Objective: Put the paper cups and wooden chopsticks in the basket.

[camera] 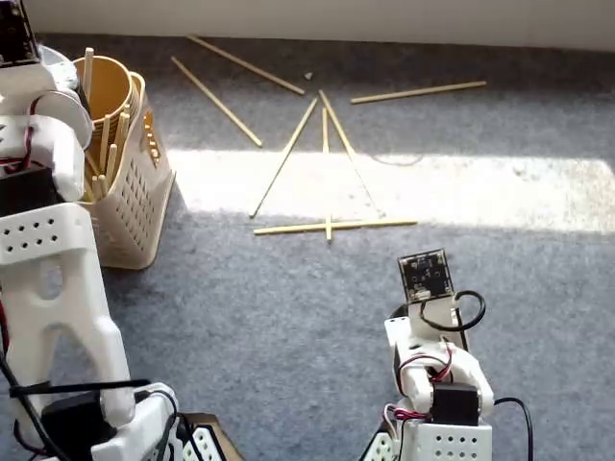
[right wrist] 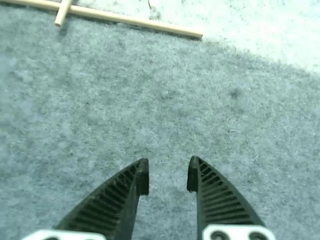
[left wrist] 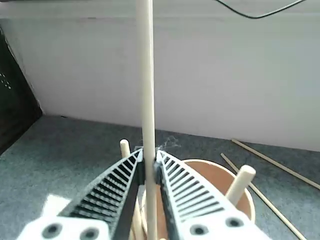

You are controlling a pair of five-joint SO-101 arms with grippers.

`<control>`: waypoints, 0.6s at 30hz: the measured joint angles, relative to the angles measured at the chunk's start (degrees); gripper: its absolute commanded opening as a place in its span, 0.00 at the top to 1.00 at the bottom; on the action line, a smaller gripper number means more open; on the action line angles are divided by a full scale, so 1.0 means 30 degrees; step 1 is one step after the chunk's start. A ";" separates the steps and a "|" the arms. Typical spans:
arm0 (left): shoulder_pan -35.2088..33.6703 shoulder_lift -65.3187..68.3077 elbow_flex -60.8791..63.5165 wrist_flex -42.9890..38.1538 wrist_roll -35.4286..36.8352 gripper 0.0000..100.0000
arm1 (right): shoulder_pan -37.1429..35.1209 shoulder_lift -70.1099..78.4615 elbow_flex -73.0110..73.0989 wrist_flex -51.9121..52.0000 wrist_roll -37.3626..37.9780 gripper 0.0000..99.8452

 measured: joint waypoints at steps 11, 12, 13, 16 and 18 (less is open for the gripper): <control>-0.0029 -0.1436 0.3516 -0.0147 0.0117 0.81 | 0.0000 0.0000 0.0000 0.0000 0.0000 0.86; 0.0000 -0.2081 0.3956 -0.0147 0.0117 0.81 | 0.0000 0.0000 0.0000 0.0000 0.0000 0.86; 0.0000 -0.2755 0.4425 -0.0147 0.0117 0.81 | 0.0000 0.0000 0.0000 0.0000 0.0000 0.86; 0.0000 -0.4952 0.5714 -0.0147 0.0088 0.81 | 0.0000 0.0000 0.0000 0.0000 0.0000 0.86; 0.0000 -0.6535 0.6418 -0.0147 0.0059 0.81 | 0.0000 0.0000 0.0000 0.0000 0.0000 0.86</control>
